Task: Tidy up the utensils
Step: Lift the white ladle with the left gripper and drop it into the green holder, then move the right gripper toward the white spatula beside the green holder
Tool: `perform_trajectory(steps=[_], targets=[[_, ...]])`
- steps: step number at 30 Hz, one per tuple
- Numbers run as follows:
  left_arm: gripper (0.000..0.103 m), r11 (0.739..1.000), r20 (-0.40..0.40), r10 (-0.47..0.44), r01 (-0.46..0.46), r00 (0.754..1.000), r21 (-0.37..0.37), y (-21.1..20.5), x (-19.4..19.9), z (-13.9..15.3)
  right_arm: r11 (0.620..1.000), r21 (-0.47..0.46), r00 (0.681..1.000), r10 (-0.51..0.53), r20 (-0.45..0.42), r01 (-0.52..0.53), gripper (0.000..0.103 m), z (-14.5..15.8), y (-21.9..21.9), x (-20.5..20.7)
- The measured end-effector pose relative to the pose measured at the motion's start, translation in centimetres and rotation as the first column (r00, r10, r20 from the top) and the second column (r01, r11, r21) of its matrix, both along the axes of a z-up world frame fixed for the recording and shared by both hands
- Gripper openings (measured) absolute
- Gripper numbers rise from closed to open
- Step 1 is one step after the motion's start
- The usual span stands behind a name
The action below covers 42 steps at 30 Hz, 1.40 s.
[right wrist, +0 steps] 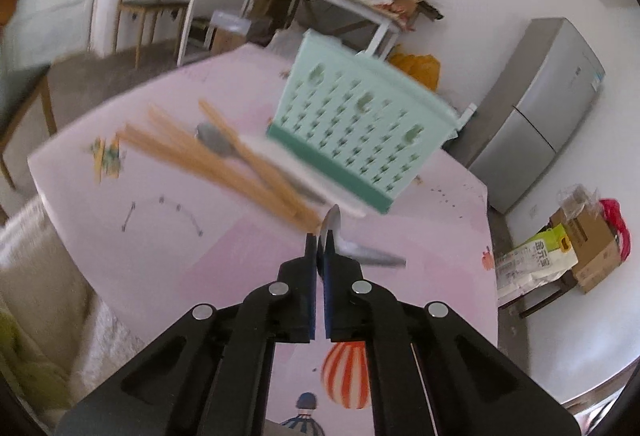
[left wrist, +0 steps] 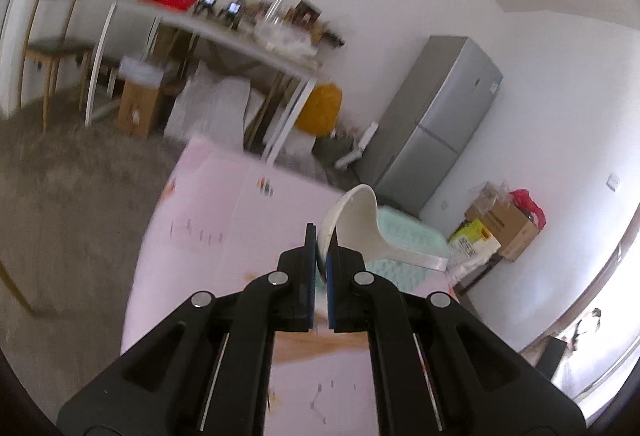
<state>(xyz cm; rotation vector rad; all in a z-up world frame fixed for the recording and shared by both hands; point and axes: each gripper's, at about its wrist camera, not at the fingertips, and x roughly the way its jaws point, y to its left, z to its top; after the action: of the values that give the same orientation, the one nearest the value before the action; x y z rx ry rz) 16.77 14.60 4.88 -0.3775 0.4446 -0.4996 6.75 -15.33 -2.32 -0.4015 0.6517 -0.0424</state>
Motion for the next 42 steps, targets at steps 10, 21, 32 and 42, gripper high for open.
perform_trajectory(steps=[10,21,32,42], targets=[[0.003,0.923,0.258,-0.002,-0.097,0.966,0.373,-8.7,2.7,6.2,0.983,0.183,0.99,-0.037,0.136,0.012,0.003,5.9,-4.0,-0.6],[0.003,0.734,0.186,-0.123,-0.037,0.975,0.678,-18.3,7.3,7.1,0.949,0.312,0.975,-0.031,0.221,-0.041,0.003,8.7,-6.9,-0.8],[0.031,0.889,0.042,-0.157,0.123,0.987,0.442,-18.4,9.0,8.0,0.891,0.44,0.951,-0.034,0.306,-0.11,0.003,12.0,-9.6,-0.9],[0.059,0.944,-0.001,-0.069,0.066,0.998,0.323,-13.2,4.4,5.0,0.788,0.561,0.909,-0.004,0.417,-0.254,0.003,16.9,-12.0,1.3]])
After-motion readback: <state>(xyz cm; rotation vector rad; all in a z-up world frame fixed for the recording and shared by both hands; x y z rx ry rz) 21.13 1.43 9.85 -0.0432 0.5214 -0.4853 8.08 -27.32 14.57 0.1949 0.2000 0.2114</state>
